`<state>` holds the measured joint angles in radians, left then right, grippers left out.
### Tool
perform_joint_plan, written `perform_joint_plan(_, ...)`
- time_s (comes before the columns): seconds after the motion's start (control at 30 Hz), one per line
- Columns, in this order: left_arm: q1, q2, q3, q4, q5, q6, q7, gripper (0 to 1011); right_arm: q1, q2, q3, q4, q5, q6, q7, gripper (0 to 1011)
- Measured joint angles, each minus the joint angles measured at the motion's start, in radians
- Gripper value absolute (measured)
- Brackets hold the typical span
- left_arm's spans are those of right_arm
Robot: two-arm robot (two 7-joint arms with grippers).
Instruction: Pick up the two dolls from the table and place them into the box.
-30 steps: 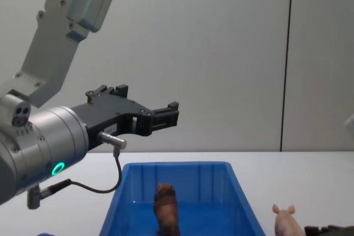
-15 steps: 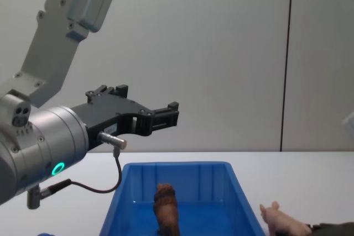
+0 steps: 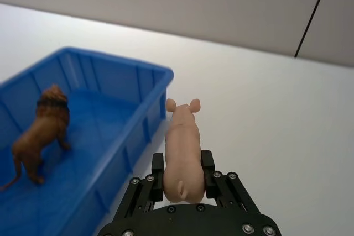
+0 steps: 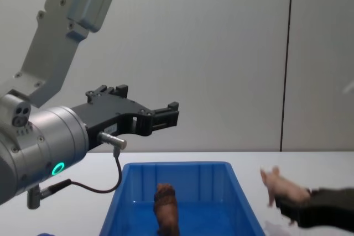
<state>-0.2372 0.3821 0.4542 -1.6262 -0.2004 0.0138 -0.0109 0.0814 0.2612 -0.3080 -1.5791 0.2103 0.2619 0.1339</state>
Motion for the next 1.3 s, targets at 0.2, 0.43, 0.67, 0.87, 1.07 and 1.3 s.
perform_joint_plan(0.2, 0.000, 0.000, 0.000, 0.000, 0.000, 0.000, 0.000, 1001, 0.022, -0.008, 0.000, -0.028, -0.019, -0.015, 0.025, 380)
perform_joint_plan(0.43, 0.000, 0.000, 0.000, 0.000, 0.000, 0.000, 0.000, 1001, 0.062, -0.030, -0.009, -0.044, -0.034, -0.007, 0.085, 380)
perform_joint_plan(0.67, 0.000, 0.000, 0.000, 0.000, 0.000, 0.000, 0.000, 1001, 0.125, -0.075, -0.027, -0.023, -0.044, 0.038, 0.153, 409)
perform_joint_plan(0.87, 0.000, 0.000, 0.000, 0.000, 0.000, 0.000, 0.000, 1001, 0.174, -0.114, -0.044, 0.028, -0.049, 0.075, 0.191, 592)
perform_joint_plan(1.07, 0.000, 0.000, 0.000, 0.000, 0.000, 0.000, 0.000, 1001, 0.200, -0.133, -0.052, 0.060, -0.055, 0.084, 0.212, 810)
perform_joint_plan(1.3, 0.000, 0.000, 0.000, 0.000, 0.000, 0.000, 0.000, 1001, 0.208, -0.124, -0.045, 0.065, -0.069, 0.054, 0.231, 976)
